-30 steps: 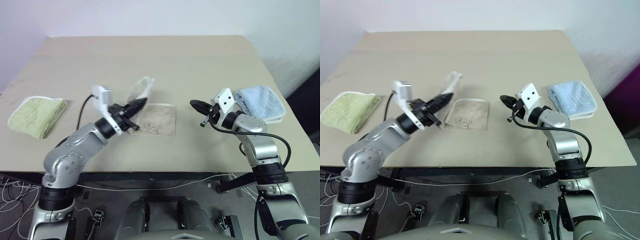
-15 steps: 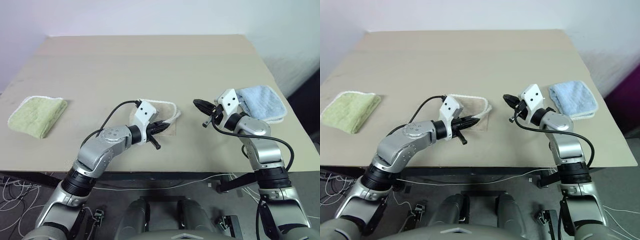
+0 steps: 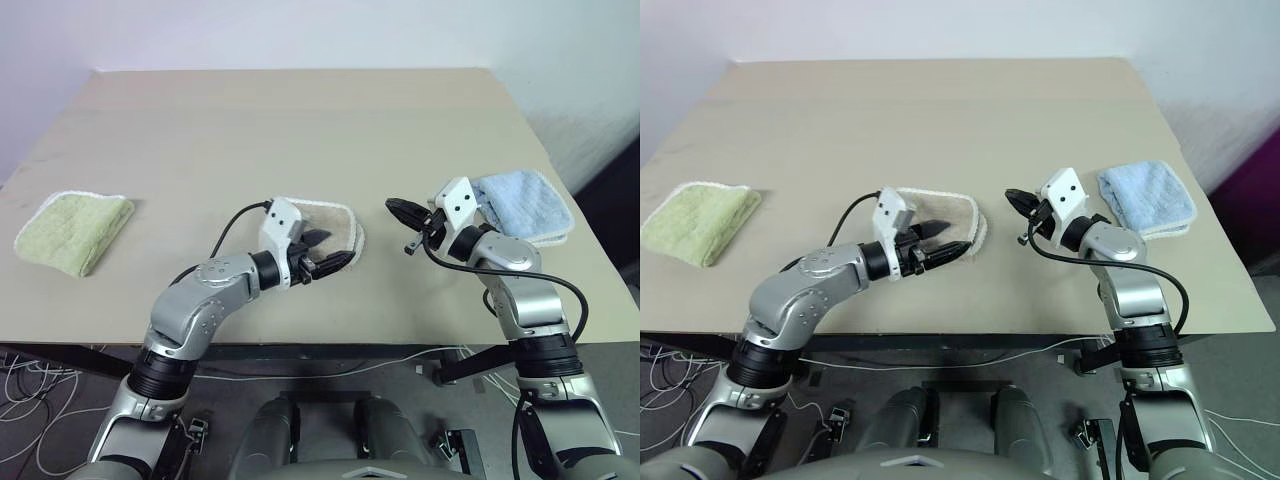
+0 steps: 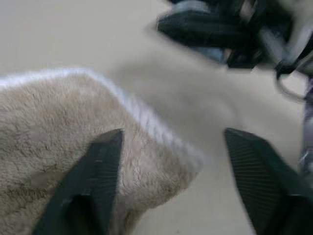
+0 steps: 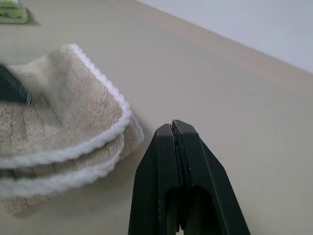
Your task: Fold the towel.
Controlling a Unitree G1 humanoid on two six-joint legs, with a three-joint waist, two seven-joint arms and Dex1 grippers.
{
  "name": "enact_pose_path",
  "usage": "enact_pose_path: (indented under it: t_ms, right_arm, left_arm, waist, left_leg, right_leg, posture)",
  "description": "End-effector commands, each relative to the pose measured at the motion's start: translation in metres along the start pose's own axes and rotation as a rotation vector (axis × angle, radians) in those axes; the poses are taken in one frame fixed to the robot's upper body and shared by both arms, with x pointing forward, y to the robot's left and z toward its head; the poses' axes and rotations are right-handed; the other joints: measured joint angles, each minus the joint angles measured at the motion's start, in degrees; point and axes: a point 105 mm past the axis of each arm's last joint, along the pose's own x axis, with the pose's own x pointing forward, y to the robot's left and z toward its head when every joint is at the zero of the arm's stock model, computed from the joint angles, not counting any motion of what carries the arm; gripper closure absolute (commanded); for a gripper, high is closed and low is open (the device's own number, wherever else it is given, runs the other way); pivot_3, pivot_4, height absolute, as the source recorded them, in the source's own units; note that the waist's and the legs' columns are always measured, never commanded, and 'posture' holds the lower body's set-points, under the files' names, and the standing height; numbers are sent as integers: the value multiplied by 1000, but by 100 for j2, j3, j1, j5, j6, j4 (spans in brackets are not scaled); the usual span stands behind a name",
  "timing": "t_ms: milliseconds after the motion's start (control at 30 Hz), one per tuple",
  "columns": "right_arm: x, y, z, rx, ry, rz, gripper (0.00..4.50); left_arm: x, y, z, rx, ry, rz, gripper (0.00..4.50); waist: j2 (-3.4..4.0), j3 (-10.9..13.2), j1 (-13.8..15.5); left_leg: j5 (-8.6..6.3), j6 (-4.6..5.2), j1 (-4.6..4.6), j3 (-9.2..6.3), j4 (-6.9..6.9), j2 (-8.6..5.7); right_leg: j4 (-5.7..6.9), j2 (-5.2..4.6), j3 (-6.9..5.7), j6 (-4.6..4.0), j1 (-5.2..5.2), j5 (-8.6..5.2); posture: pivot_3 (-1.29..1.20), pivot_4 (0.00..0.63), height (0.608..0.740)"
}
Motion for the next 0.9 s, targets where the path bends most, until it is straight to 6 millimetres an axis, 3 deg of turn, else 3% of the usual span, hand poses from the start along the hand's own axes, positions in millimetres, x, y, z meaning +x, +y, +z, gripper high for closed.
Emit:
enact_pose_path:
  t_ms: [33,167,267,467,567,700,800,900]
  right_arm:
    - [2,5,24,-24,-72,26,4500]
    - [11,17,31,28,-98,60,4500]
    - [23,27,30,64,-88,94,4500]
    - [53,45,20,204,-30,136,4500]
    - [62,55,-7,255,64,128,4500]
    - [66,65,-36,298,153,128,4500]
    - [66,73,-48,311,186,143,4500]
    - [64,72,-49,291,176,136,4500]
  left_arm:
    - [-19,10,32,-19,-156,42,490]
    - [-33,37,50,-41,-269,177,490]
    - [-31,56,44,39,-229,267,1058]
    - [-13,66,24,168,-125,263,3109]
    - [-8,73,-7,189,-19,257,4172]
    - [-10,88,-36,215,82,301,4172]
    - [-10,92,-40,218,81,310,4172]
    - [-12,94,-38,231,62,328,4172]
  waist:
    - [0,0,-3]
    - [0,0,0]
    - [0,0,7]
    - [0,0,7]
    - [0,-2,5]
    - [1,-1,-7]
    - [2,-5,-8]
    - [2,-5,-10]
  left_leg:
    - [0,0,0,0,0,0]
    - [0,0,-2,-1,2,2]
    - [0,0,-2,-1,5,0]
    - [1,-1,-6,-2,7,-3]
    - [1,-2,-10,-1,7,-3]
    - [1,-1,-14,0,5,-3]
    - [1,-2,-18,0,7,-3]
    - [1,-2,-16,-1,8,-3]
  right_leg:
    - [1,-1,0,0,-2,0]
    - [1,0,-1,0,-2,0]
    - [2,4,-3,1,-1,1]
    - [3,5,-5,1,-4,1]
    - [3,3,-5,1,-9,1]
    - [8,4,-4,0,-18,1]
    - [11,3,-4,1,-22,2]
    - [12,3,-4,1,-20,2]
  posture:
    - [0,150,740]
    - [0,150,740]
    - [0,150,740]
    - [0,150,740]
    - [0,150,740]
    - [0,150,740]
    - [0,150,740]
    - [0,150,740]
